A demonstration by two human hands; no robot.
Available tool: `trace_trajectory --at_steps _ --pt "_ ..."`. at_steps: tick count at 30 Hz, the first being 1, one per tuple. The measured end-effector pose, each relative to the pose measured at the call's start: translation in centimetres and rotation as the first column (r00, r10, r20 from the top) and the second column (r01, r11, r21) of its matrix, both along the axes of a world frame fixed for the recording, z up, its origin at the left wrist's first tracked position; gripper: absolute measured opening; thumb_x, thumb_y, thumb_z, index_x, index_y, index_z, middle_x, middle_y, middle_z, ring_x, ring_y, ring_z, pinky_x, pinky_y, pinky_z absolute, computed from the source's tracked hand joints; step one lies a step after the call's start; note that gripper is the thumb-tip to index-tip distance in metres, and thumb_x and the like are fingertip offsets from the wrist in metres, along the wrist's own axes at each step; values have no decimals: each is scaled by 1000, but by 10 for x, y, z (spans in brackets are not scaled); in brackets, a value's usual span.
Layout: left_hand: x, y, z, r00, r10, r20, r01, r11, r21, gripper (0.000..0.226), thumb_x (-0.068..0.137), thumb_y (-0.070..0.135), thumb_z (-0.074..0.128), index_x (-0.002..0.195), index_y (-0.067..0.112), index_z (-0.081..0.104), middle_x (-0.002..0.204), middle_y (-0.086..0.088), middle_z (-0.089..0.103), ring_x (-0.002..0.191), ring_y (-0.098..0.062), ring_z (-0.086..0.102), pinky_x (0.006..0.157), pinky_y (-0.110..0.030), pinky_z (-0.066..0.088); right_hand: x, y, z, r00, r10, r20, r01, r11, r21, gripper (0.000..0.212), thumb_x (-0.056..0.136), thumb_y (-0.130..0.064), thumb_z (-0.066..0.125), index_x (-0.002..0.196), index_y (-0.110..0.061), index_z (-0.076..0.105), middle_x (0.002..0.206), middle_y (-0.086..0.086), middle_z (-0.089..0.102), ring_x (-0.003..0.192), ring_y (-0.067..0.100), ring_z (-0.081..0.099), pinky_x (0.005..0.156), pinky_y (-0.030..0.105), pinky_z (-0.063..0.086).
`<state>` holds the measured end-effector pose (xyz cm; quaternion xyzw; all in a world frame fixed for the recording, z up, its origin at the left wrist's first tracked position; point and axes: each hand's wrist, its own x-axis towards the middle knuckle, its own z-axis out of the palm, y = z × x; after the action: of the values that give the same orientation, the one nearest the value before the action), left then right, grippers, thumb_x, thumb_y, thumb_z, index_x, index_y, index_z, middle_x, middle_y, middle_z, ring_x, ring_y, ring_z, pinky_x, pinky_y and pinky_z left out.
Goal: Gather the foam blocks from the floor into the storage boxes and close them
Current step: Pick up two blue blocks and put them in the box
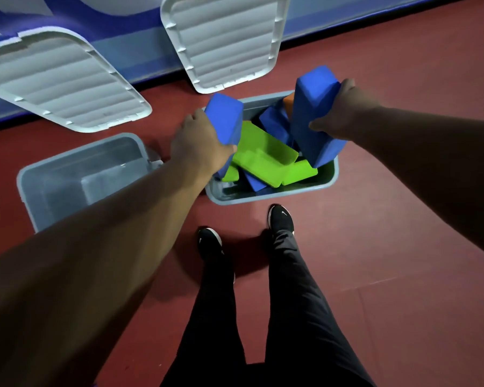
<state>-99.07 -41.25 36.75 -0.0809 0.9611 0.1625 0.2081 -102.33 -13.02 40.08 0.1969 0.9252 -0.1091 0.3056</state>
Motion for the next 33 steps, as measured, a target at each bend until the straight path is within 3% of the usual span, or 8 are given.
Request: trace_trajectory --at_steps 4,6,9,12,18,24,29,33 --pt "-16 25 -39 995 1 -103 -10 996 -90 86 68 51 90 129 7 47 132 -16 54 120 -38 56 99 -49 48 -23 0 -28 988 49 -143 -43 998 48 85 79 -53 75 139 -5 39 139 22 50 126 45 52 101 49 44" --pt "-16 33 -64 995 -40 -86 30 993 -114 82 73 42 88 133 7 45 135 -17 51 122 -39 54 100 -49 45 -30 -9 -39 967 111 -228 -97 993 74 82 78 -54 70 138 -5 42 138 20 51 126 44 51 102 50 44" --pt "-5 45 -100 985 -137 107 143 988 -54 65 81 21 74 137 9 42 139 -16 45 125 -41 50 101 -50 45 -39 -26 -52 961 161 -225 -160 987 26 81 77 -55 70 137 -9 44 138 17 52 128 41 50 102 50 45" --pt "14 51 -128 931 -246 271 230 969 89 76 74 13 67 145 14 40 148 -8 42 128 -39 52 104 -47 47 -46 -38 -59 962 183 -204 -192 981 -25 79 78 -52 71 138 -9 44 138 15 52 129 40 49 101 48 45" --pt "23 47 -141 964 -146 222 104 976 190 59 78 12 67 136 16 57 138 -6 57 124 -33 59 97 -41 51 -57 -24 -69 963 -22 -270 -10 993 -119 74 71 -55 65 129 -10 53 130 14 58 119 39 57 94 44 49" --pt "15 43 -141 912 -249 327 200 964 175 67 79 18 62 145 17 52 144 -8 56 133 -32 55 105 -41 48 -47 -9 -72 942 -174 -288 122 974 -191 73 68 -58 66 123 -12 58 120 9 63 106 35 61 82 40 50" --pt "2 43 -133 914 -207 349 155 973 171 36 77 21 54 112 18 55 120 -10 59 115 -35 59 91 -40 51 -28 -4 -73 890 -302 -341 214 938 -273 66 65 -56 68 119 -18 61 111 2 66 99 30 62 80 39 52" --pt "-5 42 -134 930 -191 315 147 976 158 39 86 20 62 125 17 55 129 -12 56 117 -36 59 95 -38 50 -15 -1 -70 861 -324 -392 205 926 -316 72 65 -57 68 127 -22 59 117 0 65 105 25 61 88 40 53"
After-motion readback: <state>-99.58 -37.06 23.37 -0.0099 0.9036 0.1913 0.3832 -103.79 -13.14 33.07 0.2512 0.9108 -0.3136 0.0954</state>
